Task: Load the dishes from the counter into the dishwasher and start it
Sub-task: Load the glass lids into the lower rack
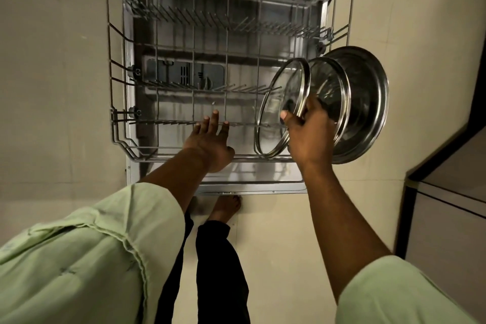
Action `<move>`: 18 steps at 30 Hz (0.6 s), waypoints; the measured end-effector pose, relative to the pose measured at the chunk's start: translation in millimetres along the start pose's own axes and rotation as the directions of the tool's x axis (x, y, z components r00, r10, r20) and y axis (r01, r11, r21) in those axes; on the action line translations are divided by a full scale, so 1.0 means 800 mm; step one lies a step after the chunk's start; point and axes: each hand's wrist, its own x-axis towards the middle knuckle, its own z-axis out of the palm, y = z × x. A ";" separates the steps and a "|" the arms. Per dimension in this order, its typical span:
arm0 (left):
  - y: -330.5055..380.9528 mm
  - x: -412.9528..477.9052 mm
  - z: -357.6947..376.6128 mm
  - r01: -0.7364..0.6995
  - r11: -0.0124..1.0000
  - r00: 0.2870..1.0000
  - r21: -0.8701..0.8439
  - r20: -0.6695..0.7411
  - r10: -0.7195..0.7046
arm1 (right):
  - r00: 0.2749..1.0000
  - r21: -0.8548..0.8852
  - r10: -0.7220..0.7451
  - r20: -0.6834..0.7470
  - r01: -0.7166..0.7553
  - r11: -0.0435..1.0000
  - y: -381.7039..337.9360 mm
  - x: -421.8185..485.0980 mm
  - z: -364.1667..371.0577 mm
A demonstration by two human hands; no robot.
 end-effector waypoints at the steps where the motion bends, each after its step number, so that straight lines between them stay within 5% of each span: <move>1: 0.000 -0.001 0.000 0.001 1.000 1.000 -0.002 -0.007 -0.001 | 1.000 -0.003 0.005 -0.007 -0.005 1.000 0.000 0.001 0.001; 9: -0.011 -0.022 0.002 -0.024 1.000 0.997 0.003 -0.070 0.024 | 1.000 0.109 0.029 -0.006 -0.028 0.994 0.014 -0.009 0.002; 18: -0.025 -0.052 0.001 -0.033 0.999 0.993 0.031 -0.113 0.037 | 0.990 -0.210 0.044 -0.132 -0.071 0.975 0.019 -0.083 0.030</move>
